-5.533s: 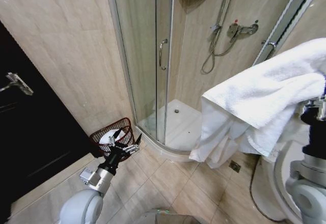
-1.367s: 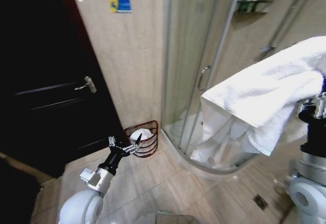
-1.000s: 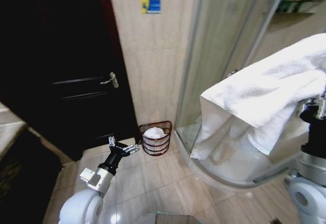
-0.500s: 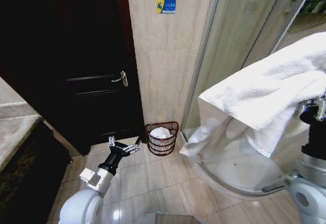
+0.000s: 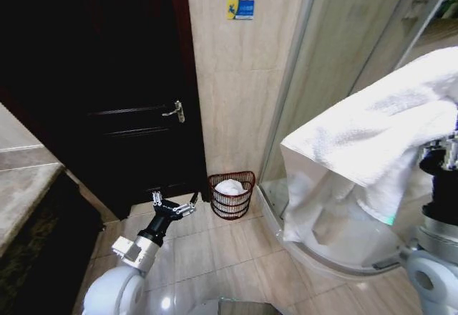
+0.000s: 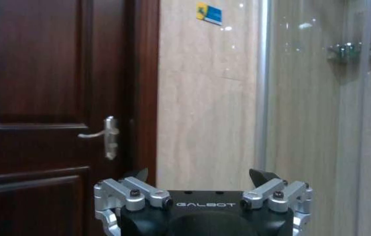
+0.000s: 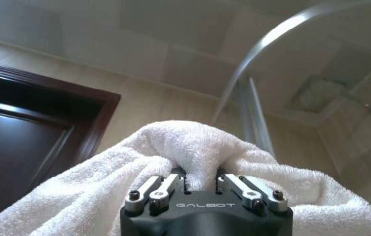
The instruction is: Discard the used towel into the hamper.
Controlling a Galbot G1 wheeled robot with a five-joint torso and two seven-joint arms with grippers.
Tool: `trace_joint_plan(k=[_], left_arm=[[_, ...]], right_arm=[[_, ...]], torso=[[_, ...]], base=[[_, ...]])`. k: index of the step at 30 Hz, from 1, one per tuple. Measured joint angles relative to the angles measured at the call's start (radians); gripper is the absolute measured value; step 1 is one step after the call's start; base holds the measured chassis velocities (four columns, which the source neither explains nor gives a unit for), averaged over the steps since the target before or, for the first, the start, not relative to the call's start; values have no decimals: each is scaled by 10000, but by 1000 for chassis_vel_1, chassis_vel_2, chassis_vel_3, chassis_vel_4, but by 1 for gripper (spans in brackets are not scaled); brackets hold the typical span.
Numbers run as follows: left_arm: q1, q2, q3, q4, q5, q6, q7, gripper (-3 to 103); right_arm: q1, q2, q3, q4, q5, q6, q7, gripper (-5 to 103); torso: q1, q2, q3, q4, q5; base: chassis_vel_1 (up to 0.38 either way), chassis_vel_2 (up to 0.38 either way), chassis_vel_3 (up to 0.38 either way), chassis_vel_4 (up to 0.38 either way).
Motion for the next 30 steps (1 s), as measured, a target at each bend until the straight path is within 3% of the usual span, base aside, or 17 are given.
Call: trace_joint_plan(k=[9,14,30], left_arm=[[0,4,-3,0,0,0,-1,100],[0,0,0,0,0,0,-1,100],[0,0,0,0,0,0,0,100]], right_arm=[[37,-26,-144,1,56,133,165,22],[25,-21,-151,1,69,294,53,22],[59,-50,-214,0,67,470,-174,22]], torso=[[0,-2,-1,1,-10],[0,-2,-1,-1,7],[0,-2,-1,-1,2]], base=[[221,216,-209,-208],[18,12,9,-14],[15,6,42,35]])
